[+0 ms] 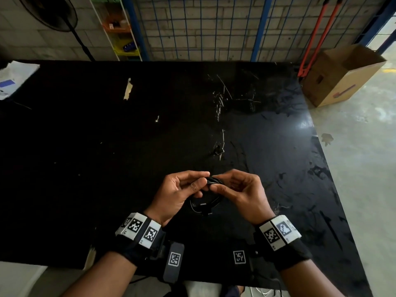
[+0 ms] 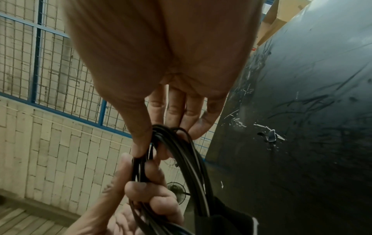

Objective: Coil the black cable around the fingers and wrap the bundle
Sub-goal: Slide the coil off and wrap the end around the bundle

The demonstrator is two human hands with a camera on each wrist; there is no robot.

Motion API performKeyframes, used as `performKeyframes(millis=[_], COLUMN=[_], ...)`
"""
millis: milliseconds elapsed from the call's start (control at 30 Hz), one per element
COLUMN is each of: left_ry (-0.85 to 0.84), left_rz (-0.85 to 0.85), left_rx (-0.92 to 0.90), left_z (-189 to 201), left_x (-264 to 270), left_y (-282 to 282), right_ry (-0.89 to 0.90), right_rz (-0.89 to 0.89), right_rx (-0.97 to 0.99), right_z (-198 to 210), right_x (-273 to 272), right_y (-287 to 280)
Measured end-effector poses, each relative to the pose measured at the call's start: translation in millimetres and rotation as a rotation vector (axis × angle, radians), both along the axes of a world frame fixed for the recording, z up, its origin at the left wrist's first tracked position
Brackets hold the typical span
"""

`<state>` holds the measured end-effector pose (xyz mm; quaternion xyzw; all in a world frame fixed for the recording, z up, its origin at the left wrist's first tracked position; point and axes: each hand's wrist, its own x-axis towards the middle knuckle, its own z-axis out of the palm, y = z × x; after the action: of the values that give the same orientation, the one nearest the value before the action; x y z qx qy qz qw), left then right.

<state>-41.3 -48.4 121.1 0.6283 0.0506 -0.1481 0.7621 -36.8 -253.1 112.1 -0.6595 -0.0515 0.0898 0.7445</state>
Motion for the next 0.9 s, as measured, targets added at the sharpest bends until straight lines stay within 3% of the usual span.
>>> performKeyframes(millis=[267, 367, 433, 600, 900], left_ry=[0.097, 0.089, 0.083, 0.070, 0.094], left_rz=[0.000, 0.067, 0.127, 0.244, 0.332], left_rx=[0.003, 0.019, 0.036, 0.074, 0.051], left_z=[-13.6, -17.6, -22.6, -35.9, -47.6], left_x=[18.2, 23.1, 27.5, 30.5, 32.0], left_y=[6.0, 8.9, 11.3, 21.0, 39.8], right_ry=[0.076, 0.106, 0.197, 0.497, 0.665], right_rz=[0.076, -0.011, -0.156, -0.404, -0.392], right_rx=[-0.072, -0.071, -0.088, -0.460, -0.623], right_z=[-7.4, -10.7, -35.1, -121.6, -192.9], right_x=[24.4, 43.7, 70.6, 144.9, 225.6], right_y=[-2.6, -1.3, -2.9, 2.2, 33.6])
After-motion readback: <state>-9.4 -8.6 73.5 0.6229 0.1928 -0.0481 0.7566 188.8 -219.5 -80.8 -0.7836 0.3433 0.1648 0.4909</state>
